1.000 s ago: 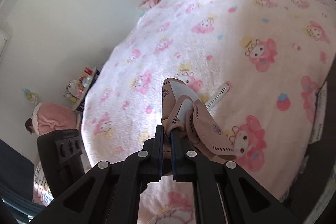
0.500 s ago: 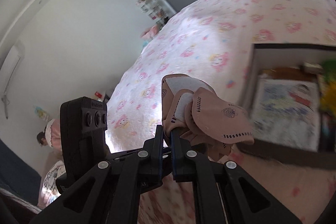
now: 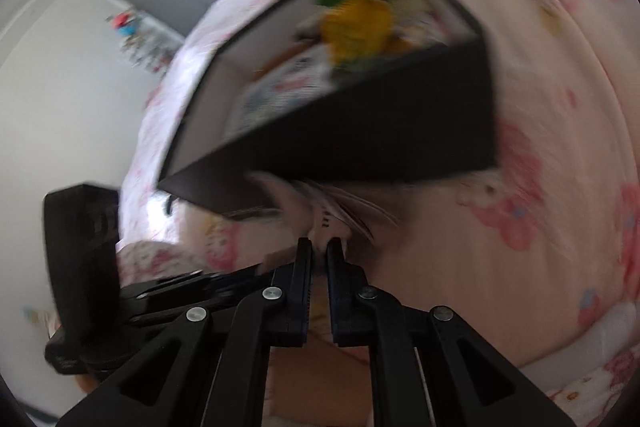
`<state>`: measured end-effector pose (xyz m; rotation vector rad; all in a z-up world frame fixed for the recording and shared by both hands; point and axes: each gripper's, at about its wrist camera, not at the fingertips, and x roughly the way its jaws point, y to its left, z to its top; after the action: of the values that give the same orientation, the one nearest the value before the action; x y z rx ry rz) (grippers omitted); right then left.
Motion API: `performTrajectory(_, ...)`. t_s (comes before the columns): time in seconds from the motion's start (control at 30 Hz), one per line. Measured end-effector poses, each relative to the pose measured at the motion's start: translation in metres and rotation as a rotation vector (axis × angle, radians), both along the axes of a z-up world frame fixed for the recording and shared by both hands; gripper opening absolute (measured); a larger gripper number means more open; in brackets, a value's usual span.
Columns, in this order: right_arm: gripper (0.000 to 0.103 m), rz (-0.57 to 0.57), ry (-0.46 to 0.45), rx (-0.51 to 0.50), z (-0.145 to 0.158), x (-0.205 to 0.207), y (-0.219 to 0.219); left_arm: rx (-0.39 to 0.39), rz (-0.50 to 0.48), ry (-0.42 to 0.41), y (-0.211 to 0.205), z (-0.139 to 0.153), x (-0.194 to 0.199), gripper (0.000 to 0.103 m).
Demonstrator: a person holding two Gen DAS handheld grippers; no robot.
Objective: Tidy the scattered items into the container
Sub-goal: 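Lift the pink fabric items with both grippers toward the shoebox, then raise the pink fabric with both grippers up along the shoebox wall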
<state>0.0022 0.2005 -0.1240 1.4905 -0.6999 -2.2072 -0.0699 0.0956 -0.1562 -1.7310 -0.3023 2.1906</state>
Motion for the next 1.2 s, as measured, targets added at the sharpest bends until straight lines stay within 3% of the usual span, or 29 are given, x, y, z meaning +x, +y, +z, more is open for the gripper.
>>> performTrajectory(0.2,0.01,-0.016,0.001,-0.048,-0.005,-0.006,0.006,0.025,0.063,0.011,-0.015,0.003,-0.005,0.044)
performTrajectory(0.27,0.027,-0.02,0.007,-0.015,-0.006,-0.006,0.005,0.058,0.054,-0.005,-0.015,-0.005,-0.007,0.054)
performTrajectory(0.33,0.04,-0.037,0.012,0.031,-0.011,-0.007,0.004,0.067,0.031,-0.051,-0.008,-0.017,-0.008,0.055)
performTrajectory(0.4,0.04,-0.053,0.003,0.093,-0.012,-0.004,0.002,0.028,-0.007,-0.039,0.004,-0.018,-0.008,0.055)
performTrajectory(0.5,0.04,0.007,0.024,0.108,-0.004,-0.001,-0.007,0.035,-0.046,-0.05,0.016,-0.021,-0.008,0.055)
performTrajectory(0.53,0.04,0.034,0.037,0.128,-0.004,0.0,-0.012,0.021,-0.044,-0.065,0.017,-0.024,-0.009,0.053)
performTrajectory(0.67,0.015,0.04,0.004,0.152,-0.011,0.0,-0.012,-0.007,-0.023,-0.08,0.02,-0.026,-0.01,0.036)
performTrajectory(0.73,0.013,-0.001,0.013,0.141,-0.007,0.001,-0.002,-0.015,-0.013,-0.065,0.021,-0.024,-0.008,0.025)
performTrajectory(0.83,0.011,-0.056,0.048,0.139,0.003,0.005,0.011,-0.034,0.006,-0.039,0.023,-0.018,-0.004,0.015)
performTrajectory(1.03,0.01,-0.186,0.114,0.228,0.023,0.011,0.034,-0.041,0.079,0.039,0.018,0.0,0.005,0.01)
performTrajectory(1.2,0.012,-0.108,0.121,0.113,0.024,0.013,0.028,0.011,0.089,0.047,-0.002,-0.004,-0.007,0.013)
